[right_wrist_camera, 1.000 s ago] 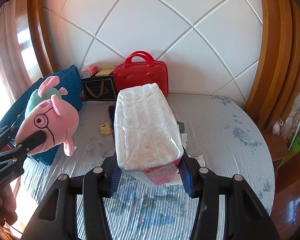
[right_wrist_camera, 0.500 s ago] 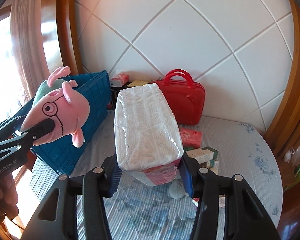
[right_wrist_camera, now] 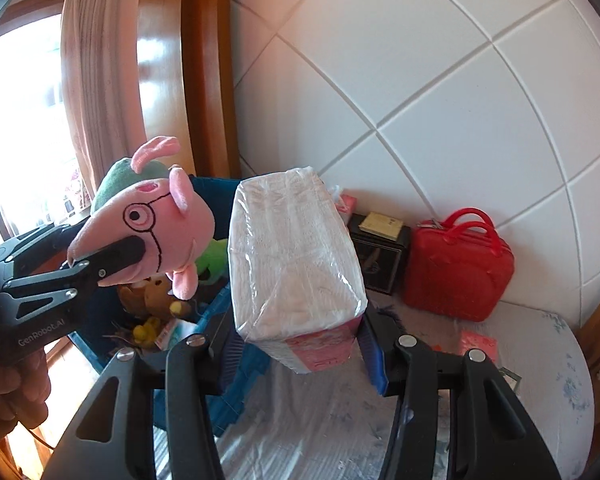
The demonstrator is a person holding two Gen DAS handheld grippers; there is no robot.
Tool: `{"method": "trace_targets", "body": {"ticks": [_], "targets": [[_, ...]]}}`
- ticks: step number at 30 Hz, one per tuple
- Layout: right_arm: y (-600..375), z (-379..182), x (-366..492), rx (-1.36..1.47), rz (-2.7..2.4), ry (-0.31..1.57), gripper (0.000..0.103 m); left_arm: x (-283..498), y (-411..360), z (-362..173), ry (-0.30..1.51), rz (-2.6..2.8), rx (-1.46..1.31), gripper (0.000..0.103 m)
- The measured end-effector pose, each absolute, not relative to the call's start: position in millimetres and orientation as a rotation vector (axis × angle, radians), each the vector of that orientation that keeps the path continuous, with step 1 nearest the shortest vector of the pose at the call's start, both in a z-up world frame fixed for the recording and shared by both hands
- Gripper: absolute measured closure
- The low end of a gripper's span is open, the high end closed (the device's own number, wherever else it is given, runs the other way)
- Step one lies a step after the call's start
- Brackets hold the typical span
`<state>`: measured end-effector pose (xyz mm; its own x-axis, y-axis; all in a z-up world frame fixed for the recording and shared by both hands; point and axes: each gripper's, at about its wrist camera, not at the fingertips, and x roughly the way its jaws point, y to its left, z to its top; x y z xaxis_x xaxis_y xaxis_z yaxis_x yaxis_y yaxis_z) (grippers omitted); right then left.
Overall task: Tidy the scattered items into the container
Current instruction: 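Lift the pig plush and tissue pack and carry both over the blue crate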
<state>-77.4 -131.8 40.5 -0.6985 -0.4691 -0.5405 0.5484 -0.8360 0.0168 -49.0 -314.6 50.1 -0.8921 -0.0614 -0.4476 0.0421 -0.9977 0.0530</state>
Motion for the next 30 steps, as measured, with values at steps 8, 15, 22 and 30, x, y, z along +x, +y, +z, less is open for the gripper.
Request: {"method": "trace_targets", "body": {"ticks": [8,15,22,30], "targets": [[-232.1,52.6,-77.3,0.712,-2.439,0.227,0.054,-68.7,-387.4,48.9,-0.085,-2.994,0.734,0.053],[-273.6,56.0,-109.0,0.732,-2.435,0.212,0.054,-70.2,-428.2,38.9,-0.055,-3.004,0.744,0.053],[-298.3,57.0,-134.8,0.743,-2.467,0.222,0.054,-89.6,-462.9,33.3,-0.057,-3.019,0.728,0.053],[-322.2,45.0,-159.0,0.764,-2.493,0.266,0.054,-120.9,-503.0,30.3,-0.053,-3.028,0.717,0.053]]}}
